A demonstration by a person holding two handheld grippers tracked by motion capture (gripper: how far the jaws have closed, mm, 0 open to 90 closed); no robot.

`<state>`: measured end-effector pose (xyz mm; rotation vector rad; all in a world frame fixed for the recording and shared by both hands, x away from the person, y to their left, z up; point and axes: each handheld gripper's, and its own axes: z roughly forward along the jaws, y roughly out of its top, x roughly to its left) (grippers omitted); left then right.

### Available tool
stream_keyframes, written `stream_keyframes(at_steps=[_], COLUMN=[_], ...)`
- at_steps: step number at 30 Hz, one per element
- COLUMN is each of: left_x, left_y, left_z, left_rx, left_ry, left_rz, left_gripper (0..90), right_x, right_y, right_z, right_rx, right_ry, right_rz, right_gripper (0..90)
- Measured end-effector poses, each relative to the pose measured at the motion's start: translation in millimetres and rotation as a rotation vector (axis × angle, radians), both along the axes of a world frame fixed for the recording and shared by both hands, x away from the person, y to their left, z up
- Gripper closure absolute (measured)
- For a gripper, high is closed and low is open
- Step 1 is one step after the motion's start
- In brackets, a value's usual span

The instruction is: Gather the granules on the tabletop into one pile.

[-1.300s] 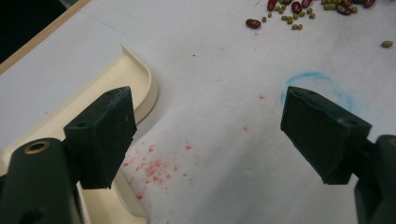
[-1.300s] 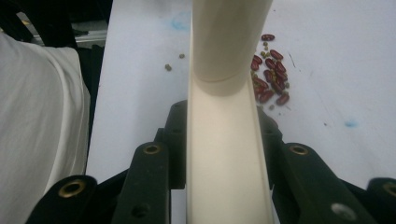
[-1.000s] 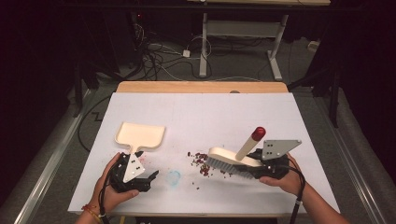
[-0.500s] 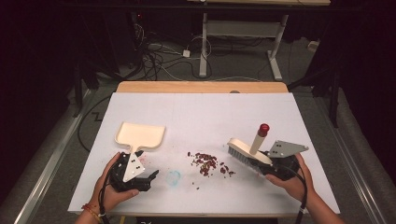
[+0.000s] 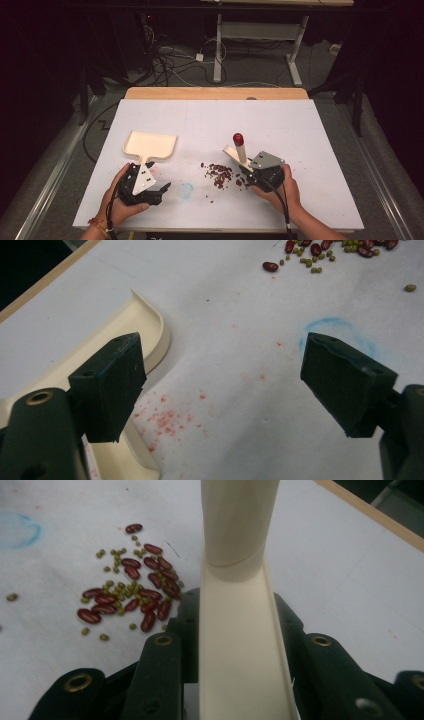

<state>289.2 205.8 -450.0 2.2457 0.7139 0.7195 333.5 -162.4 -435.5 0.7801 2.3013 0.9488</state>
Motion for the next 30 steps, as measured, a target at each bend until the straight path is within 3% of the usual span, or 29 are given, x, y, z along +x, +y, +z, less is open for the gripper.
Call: stream_keyframes(at_steps=[10,14,18,20,22,25,30], left_x=[0.4,0.3,0.2,0.1,0.0,-0.2,-0.5], left_y=[-1.8,-0.4,1.2,2.9,5.6,10.9,21.6], left_z=[-0.3,0.1,1.2,2.7,4.4,8.1,13.8], left_rx=[0.002,-0.001,0.000,-0.002,-0.014,-0.040,-0.091], left_ry=[0.003,0.001,-0.003,-0.007,-0.016,-0.035,-0.056], left_rz=[-0.003,0.000,0.004,0.011,0.023,0.043,0.080], left_gripper=[17.6,17.6,17.6,17.6,17.6,17.6,17.6], right_x=[-2.1,-1.5,-2.0,-4.9,-10.2,-18.4,-35.0], right_y=[27.0,29.7,24.6,22.0,23.7,31.1,54.0], right_z=[2.4,6.0,14.9,21.2,26.0,27.3,17.7], right_rx=[0.040,0.042,0.091,0.150,0.193,0.269,0.340], right_ry=[0.010,-0.016,-0.036,-0.033,-0.013,0.077,0.192], right_rz=[0.015,0.009,0.020,0.067,0.120,0.203,0.261], right_gripper=[67.1,67.1,67.1,67.1,67.1,67.1,67.1])
